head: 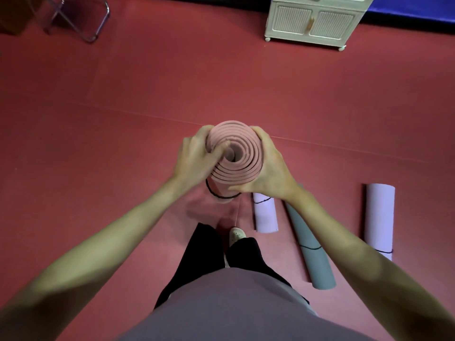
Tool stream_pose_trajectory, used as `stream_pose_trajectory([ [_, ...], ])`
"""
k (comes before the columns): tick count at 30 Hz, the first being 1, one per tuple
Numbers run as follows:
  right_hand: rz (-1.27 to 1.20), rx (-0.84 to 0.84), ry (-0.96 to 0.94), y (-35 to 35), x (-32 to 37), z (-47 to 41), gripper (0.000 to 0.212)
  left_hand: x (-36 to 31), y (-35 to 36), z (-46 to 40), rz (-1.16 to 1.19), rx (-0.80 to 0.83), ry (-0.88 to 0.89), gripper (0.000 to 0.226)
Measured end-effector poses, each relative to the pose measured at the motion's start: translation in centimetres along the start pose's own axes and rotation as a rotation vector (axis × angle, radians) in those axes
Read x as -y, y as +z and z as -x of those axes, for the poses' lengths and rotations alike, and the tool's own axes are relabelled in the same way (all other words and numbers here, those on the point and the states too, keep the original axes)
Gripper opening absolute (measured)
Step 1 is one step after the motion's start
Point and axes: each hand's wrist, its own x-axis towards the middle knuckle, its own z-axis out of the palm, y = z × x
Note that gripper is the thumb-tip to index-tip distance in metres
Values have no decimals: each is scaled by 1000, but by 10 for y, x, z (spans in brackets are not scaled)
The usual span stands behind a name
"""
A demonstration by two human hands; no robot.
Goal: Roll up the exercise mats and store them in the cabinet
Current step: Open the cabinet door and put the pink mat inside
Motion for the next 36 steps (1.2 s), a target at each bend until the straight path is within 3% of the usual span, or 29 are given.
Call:
stream_pose_trajectory([
  [7, 62, -69, 30, -19, -8, -95, 125, 23, 6, -111, 20, 84, 33, 26],
  [19, 49, -266, 141, -63, 4, -288, 114, 42, 0, -349, 75, 191, 208, 36],
  [26, 143, -340, 165, -89, -3, -382, 125, 47, 3, -463, 79, 216, 289, 42],
  [36, 149, -368, 115, -171, -31, -521, 124, 23, 32, -624, 54, 223, 322, 27],
])
